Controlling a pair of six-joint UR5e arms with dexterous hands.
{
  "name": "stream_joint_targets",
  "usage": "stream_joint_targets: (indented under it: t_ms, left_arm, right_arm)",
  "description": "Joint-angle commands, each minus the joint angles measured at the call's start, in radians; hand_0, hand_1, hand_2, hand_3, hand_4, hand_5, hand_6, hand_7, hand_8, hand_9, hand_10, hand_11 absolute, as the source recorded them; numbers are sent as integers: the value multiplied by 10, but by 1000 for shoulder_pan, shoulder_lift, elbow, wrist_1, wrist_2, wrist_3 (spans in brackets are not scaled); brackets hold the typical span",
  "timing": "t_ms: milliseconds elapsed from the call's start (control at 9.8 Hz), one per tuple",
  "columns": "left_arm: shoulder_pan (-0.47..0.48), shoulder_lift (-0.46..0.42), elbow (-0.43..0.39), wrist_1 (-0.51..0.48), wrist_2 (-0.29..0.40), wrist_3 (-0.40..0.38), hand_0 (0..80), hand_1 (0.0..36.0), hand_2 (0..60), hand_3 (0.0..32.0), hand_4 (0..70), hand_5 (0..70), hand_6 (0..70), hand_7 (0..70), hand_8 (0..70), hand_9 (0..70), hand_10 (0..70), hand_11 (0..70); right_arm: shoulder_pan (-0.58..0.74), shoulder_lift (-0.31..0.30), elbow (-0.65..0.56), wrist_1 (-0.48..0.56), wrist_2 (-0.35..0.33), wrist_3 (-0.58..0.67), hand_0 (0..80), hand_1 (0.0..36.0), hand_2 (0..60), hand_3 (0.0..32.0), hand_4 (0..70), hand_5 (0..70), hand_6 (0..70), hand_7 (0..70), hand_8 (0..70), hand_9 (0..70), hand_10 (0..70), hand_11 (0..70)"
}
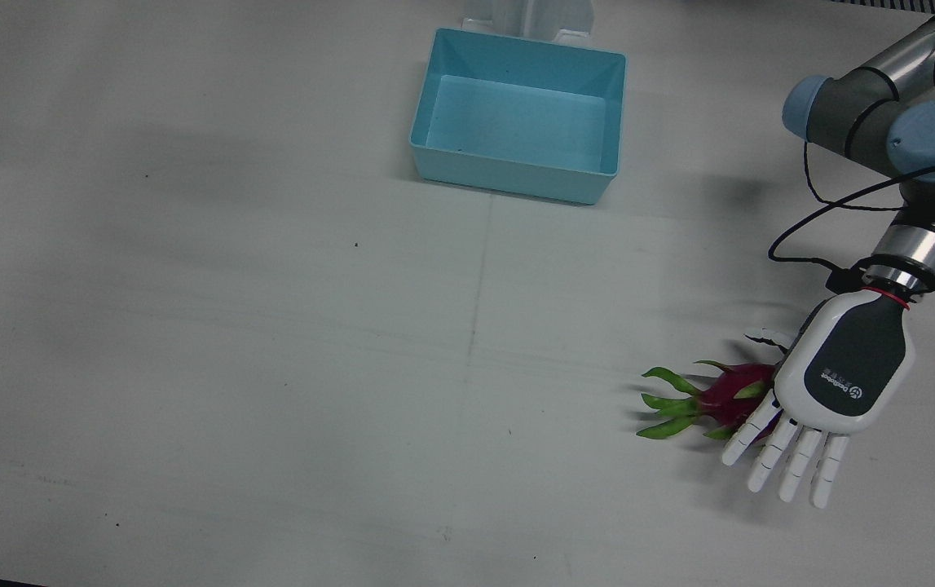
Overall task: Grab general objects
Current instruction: 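Close the left hand's fingers to grip the dragon fruit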
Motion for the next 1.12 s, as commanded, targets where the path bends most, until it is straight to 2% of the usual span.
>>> stream_joint_targets:
  t_ms: [0,102,204,306,408,510,612,714,816,918,1020]
  left_arm:
    - [-21,1,5,-12,0,76,610,330,136,100,0,8,0,27,0,0,0,0]
    - [-21,4,19,-27,0,86,630,344,144,98,0,11,0,27,0,0,0,0]
    - [-21,4,39,-43,0,87,675,360,168,72,0,37,0,30,0,0,0,0]
    - [-21,4,50,-57,0,89,728,360,197,32,0,76,0,32,0,0,0,0]
    - [-20,4,53,-63,0,98,766,360,232,8,0,97,0,35,0,0,0,0]
    - [-21,-1,53,-63,0,112,786,360,329,0,0,107,0,34,0,0,0,0]
    - [-20,-2,53,-63,0,113,797,360,488,0,0,129,0,35,0,0,0,0]
    - [-20,-2,50,-63,0,112,757,360,479,0,0,165,0,37,0,0,0,0]
    - [-21,-1,45,-63,0,112,724,360,384,0,0,210,0,34,0,0,0,0]
    - [-21,-1,41,-61,0,110,724,360,257,0,0,237,0,33,0,0,0,0]
    - [-21,1,41,-61,0,109,706,360,212,0,0,275,0,33,0,0,0,0]
  right_arm:
    - [0,0,0,0,1,0,0,0,0,0,0,0,0,0,0,0,0,0]
    - [0,0,0,0,0,0,0,0,0,0,0,0,0,0,0,0,0,0]
    - [0,0,0,0,0,0,0,0,0,0,0,0,0,0,0,0,0,0]
    - [0,0,0,0,0,2,0,0,0,0,0,0,0,0,0,0,0,0]
    - [0,0,0,0,0,2,0,0,0,0,0,0,0,0,0,0,0,0]
    - [0,0,0,0,0,2,0,0,0,0,0,0,0,0,0,0,0,0]
    - [0,0,0,0,1,0,0,0,0,0,0,0,0,0,0,0,0,0]
    - [0,0,0,0,1,2,0,0,0,0,0,0,0,0,0,0,0,0]
    - [0,0,0,0,0,2,0,0,0,0,0,0,0,0,0,0,0,0]
    - [0,0,0,0,0,0,0,0,0,0,0,0,0,0,0,0,0,0]
    - [0,0,0,0,0,0,0,0,0,0,0,0,0,0,0,0,0,0]
